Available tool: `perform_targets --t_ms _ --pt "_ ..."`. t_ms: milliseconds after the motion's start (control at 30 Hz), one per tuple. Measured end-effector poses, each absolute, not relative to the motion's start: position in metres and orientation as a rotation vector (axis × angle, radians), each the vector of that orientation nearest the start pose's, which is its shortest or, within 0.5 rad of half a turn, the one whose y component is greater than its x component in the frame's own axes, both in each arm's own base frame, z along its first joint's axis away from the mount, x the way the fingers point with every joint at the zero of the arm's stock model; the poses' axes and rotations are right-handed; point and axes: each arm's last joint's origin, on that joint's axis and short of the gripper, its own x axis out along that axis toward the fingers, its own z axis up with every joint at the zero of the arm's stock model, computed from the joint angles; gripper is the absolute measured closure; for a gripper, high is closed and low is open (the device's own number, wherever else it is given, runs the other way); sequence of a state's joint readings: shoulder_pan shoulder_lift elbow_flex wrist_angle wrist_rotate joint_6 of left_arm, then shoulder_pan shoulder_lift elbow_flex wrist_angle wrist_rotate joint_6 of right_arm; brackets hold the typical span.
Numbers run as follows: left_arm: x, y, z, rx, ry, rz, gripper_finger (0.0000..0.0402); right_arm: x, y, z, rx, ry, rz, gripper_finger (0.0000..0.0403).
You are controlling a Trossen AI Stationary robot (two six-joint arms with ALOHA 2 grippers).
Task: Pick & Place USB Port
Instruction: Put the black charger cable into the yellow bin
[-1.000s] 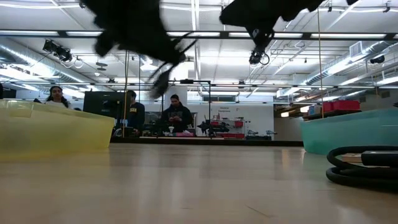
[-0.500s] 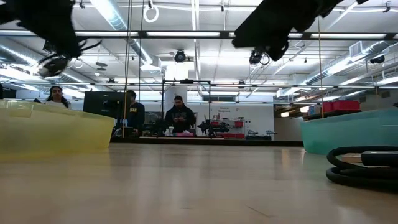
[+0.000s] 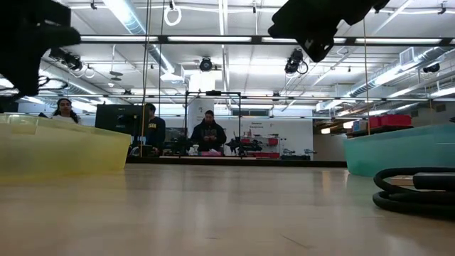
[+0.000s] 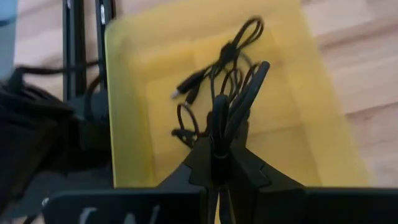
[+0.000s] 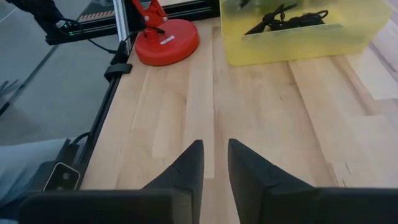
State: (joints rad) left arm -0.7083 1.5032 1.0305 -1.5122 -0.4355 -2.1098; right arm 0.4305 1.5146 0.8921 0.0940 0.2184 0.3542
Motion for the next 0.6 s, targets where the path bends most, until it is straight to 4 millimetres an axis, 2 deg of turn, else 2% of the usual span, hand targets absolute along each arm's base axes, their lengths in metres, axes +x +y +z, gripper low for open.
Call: perform_targets --t_ms 167,300,600 --pt "0.164 -0.126 0.206 -0.590 0.974 1.309 0.0373 0.295 0.129 0.225 0.172 0.529 0.116 0.0328" --pt "0.163 -0.126 0.203 -0.592 0.990 1.311 0.0365 0.296 0.129 0.225 0.172 0.526 0.117 0.0327" --pt "0.163 -0.123 0.205 -0.568 0.981 1.306 0.0185 0.296 0.129 0.225 0.156 0.525 0.120 0.0327"
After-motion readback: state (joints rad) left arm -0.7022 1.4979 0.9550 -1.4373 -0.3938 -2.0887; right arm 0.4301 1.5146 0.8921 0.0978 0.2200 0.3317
